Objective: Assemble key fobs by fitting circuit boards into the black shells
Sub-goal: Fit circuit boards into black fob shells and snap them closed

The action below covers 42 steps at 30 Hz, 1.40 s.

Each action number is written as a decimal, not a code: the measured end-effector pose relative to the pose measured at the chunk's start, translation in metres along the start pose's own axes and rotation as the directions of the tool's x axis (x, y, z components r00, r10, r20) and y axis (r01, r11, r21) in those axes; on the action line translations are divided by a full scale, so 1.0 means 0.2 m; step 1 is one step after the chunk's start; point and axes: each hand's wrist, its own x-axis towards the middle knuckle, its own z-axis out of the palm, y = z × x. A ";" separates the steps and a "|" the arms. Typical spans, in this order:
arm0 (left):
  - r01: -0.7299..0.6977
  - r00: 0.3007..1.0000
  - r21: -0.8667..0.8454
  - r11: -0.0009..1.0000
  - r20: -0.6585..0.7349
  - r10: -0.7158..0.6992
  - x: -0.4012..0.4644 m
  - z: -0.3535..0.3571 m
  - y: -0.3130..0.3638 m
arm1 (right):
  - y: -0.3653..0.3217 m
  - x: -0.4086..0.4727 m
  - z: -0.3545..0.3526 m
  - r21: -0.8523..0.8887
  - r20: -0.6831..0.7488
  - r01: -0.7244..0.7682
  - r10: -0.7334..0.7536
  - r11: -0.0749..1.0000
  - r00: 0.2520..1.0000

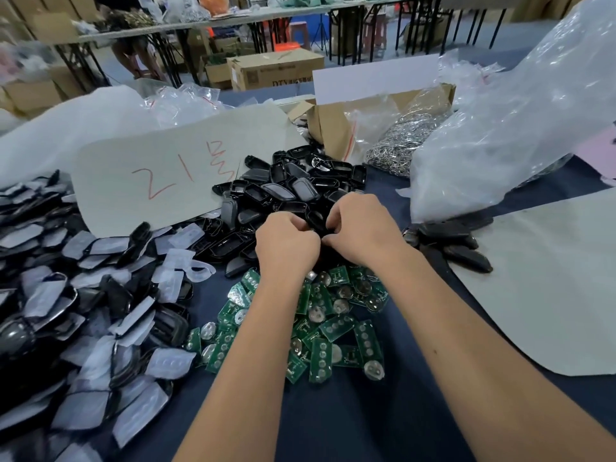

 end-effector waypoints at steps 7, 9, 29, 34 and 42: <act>-0.041 0.998 -0.355 0.934 -0.049 0.026 0.00 -0.04 0.02 | -0.05 -0.04 0.01 0.050 -0.166 0.249 -0.238 0.967 0.957; -0.051 0.999 -0.467 0.883 -0.028 0.043 -0.01 -0.09 0.00 | -0.08 -0.05 0.02 0.210 -0.256 0.314 -0.258 0.926 0.932; -0.029 0.972 -0.487 0.873 -0.216 -0.088 0.09 -0.76 -0.51 | -0.63 -0.20 0.25 0.118 0.558 0.594 -0.548 0.796 0.624; -0.031 0.981 -0.501 0.865 -0.183 -0.071 0.16 -0.80 -0.52 | -0.59 -0.18 0.22 0.171 0.580 0.540 -0.527 0.824 0.621; -0.029 0.999 -0.460 0.888 0.014 0.040 0.14 -0.72 -0.48 | -0.44 0.00 0.22 0.779 0.087 0.169 -0.371 0.604 0.925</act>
